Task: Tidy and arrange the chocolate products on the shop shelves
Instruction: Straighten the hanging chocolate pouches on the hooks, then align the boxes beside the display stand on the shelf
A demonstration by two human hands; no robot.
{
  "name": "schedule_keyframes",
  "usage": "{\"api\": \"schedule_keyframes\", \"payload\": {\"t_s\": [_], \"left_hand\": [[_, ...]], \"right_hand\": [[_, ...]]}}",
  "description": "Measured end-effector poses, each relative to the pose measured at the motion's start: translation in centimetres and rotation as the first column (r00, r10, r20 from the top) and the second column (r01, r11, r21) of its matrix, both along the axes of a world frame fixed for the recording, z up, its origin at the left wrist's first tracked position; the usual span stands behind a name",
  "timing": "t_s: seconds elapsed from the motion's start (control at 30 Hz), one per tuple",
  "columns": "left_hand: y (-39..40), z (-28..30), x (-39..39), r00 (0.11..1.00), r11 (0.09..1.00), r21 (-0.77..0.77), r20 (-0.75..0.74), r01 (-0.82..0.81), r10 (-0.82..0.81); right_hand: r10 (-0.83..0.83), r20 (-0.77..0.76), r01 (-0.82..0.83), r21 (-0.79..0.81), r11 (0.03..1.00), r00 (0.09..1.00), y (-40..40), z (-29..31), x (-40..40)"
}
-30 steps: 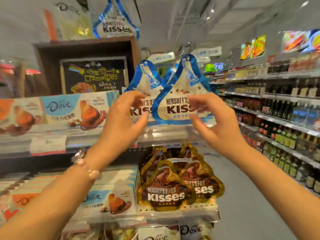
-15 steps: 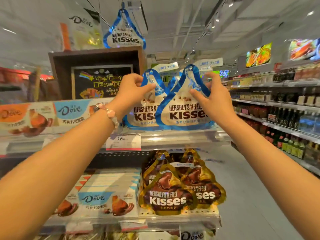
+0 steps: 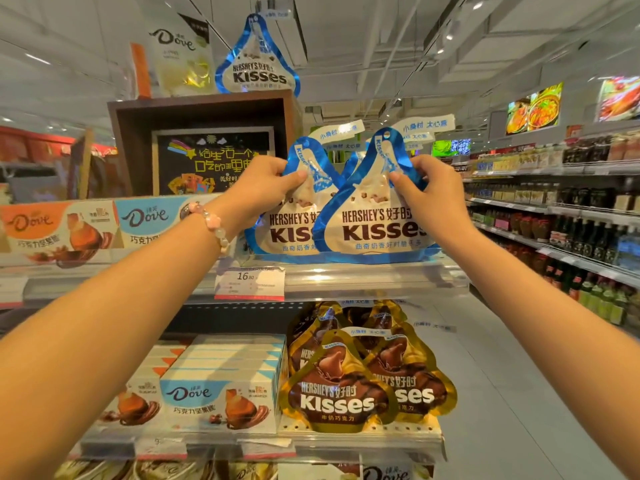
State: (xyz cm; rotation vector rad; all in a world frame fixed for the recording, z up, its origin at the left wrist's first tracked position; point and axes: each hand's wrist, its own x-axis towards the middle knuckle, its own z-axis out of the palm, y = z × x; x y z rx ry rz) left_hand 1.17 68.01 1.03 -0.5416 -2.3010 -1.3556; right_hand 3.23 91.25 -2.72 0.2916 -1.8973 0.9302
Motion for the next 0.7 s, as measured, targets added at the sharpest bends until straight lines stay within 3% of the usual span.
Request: {"api": "schedule_keyframes", "payload": {"t_s": [0.13, 0.23, 0.33, 0.43, 0.6, 0.7], "left_hand": [[-0.2, 0.3, -0.1, 0.999, 0.999, -0.047, -0.048, -0.009, 0.007], [-0.9, 0.6, 0.0, 0.984, 0.997, -0.045, -0.166, -0.067, 0.058], [-2.6, 1.0, 0.5, 0.932, 0.986, -0.052, -0.336, -0.158, 0.132], [-5.8, 1.4, 0.8, 0.905, 0.969, -0.104, -0.392, -0.225, 0.168], [-12.2, 2.1, 0.4, 0.899, 0.905, -0.287, -0.396, -0.315, 0.188], [-16.1, 2.5, -0.1, 0.956, 0.835, -0.492, -0.265, -0.247, 0.126]], "right_hand": [[0.037, -0.024, -0.039, -0.090, 0.995, 0.999, -0.3, -0.3, 0.0], [-0.046, -0.184, 0.025, -0.118, 0.993, 0.982, -1.0, -0.8, 0.6], [-0.171, -0.403, 0.170, -0.038, 0.985, 0.899, -2.2, -1.2, 1.2], [-0.096, -0.479, 0.174, 0.122, 0.977, 0.873, -4.2, -0.9, 1.6], [0.136, -0.300, 0.015, 0.451, 0.892, 0.944, -10.1, 0.6, 1.9], [0.178, -0.095, -0.092, 0.576, 0.812, 0.979, -14.3, 2.1, 1.2]]}}
